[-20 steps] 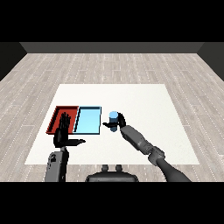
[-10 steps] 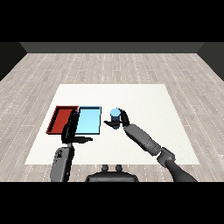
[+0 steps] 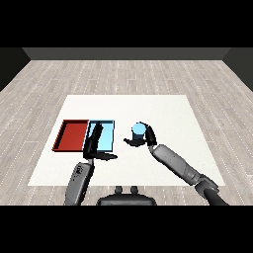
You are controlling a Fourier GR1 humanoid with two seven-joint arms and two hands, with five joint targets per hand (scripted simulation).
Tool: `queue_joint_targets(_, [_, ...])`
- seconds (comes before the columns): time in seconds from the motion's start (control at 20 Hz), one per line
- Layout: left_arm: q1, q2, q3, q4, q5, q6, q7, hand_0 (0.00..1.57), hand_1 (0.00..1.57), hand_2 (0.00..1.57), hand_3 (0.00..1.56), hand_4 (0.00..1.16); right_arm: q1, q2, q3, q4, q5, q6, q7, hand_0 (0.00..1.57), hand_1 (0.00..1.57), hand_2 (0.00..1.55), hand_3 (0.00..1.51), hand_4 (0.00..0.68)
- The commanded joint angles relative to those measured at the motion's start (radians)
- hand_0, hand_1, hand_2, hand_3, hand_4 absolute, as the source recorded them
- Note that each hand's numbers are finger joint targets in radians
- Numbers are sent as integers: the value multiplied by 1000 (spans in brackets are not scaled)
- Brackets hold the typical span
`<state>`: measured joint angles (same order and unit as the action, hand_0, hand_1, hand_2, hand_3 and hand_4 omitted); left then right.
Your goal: Pick the blue can and put it in the blue box
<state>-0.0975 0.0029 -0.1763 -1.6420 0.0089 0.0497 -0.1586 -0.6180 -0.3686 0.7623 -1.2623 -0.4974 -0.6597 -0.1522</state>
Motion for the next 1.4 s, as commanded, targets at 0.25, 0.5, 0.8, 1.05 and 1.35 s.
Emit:
queue_joint_targets(0.25, [-55, -3, -105, 20, 3, 106, 31, 0, 0, 0, 0, 0, 15, -8, -107, -180, 166, 42, 158, 1504, 1504, 1469, 1396, 596])
queue_joint_targets(0.5, [-115, -3, -155, 129, 48, 145, 1, 0, 0, 0, 0, 0, 85, 74, -173, -68, 237, 132, 36, 1501, 1501, 1460, 1390, 601])
queue_joint_targets(0.8, [-106, -3, -207, 147, 84, 173, -5, 0, 0, 0, 0, 0, 63, 98, -278, -152, 318, 181, 159, 1464, 1464, 1442, 1382, 583])
queue_joint_targets(1.05, [-86, -3, -292, 76, 81, 240, 41, 0, 0, 0, 0, 0, 80, 160, -284, -172, 411, 190, 184, 1465, 1465, 1440, 1381, 595])
queue_joint_targets(1.35, [-197, -3, -274, 203, 105, 265, -3, 0, 0, 0, 0, 0, 72, 194, -325, -215, 510, 244, 284, 1478, 1478, 1449, 1383, 576])
